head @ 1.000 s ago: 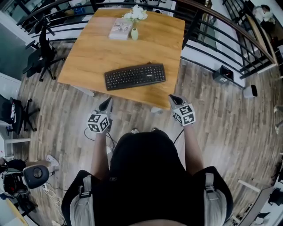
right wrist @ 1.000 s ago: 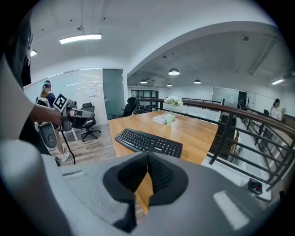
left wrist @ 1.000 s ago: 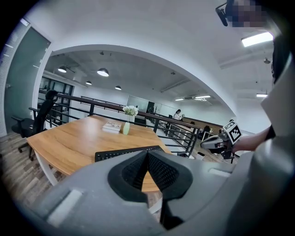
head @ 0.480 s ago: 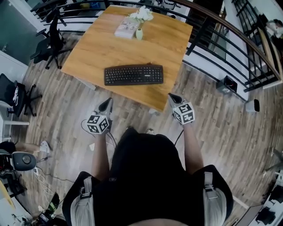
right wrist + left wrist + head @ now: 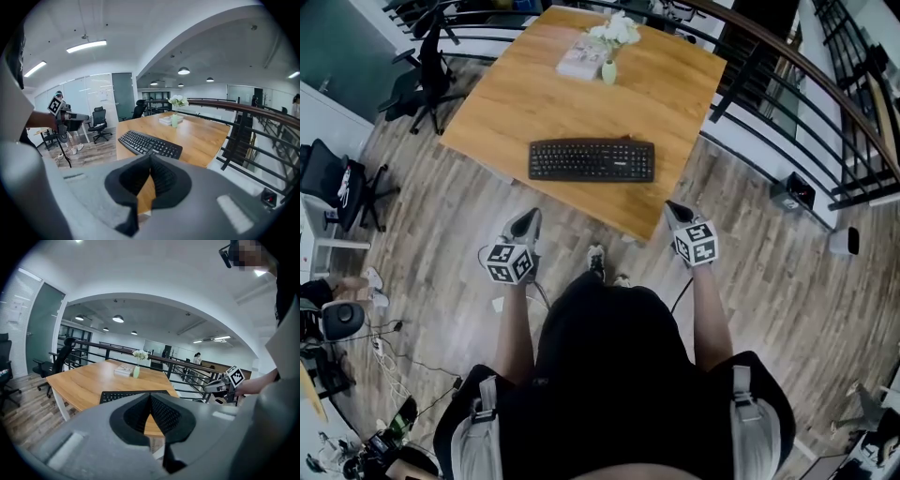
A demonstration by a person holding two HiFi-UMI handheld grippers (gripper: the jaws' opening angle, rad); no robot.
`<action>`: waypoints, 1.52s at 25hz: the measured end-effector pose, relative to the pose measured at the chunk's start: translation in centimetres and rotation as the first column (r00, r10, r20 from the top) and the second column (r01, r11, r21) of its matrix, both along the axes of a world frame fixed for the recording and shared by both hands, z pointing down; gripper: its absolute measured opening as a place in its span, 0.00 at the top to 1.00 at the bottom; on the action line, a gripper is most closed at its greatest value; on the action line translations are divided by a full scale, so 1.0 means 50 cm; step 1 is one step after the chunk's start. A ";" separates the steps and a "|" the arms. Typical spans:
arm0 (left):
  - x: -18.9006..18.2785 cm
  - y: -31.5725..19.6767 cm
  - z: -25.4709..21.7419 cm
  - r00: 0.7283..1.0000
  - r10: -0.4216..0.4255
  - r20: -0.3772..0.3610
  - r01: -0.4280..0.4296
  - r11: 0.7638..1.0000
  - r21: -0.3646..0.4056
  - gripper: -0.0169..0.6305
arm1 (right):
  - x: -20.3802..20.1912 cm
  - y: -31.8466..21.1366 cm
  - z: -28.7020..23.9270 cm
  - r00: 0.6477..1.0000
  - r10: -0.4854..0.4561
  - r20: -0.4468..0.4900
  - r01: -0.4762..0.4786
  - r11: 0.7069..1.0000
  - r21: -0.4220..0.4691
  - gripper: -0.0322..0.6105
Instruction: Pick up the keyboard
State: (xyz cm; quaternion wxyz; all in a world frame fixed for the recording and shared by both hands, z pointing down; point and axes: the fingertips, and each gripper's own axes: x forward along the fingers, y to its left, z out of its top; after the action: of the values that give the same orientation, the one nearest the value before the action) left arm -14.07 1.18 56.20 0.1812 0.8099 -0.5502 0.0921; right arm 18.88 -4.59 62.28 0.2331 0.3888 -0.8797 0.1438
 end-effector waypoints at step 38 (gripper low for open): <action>-0.164 -0.355 0.076 0.994 0.096 -0.056 -0.098 0.994 -0.040 0.95 | -0.116 -0.240 0.032 0.990 0.108 -0.087 -0.111 0.993 -0.037 0.94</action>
State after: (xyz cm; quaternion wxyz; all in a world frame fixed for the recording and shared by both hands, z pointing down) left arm -22.28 -16.56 59.99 0.2083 0.8339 -0.5030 0.0907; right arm 13.07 -16.61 63.86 0.2698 0.4373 -0.8432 0.1581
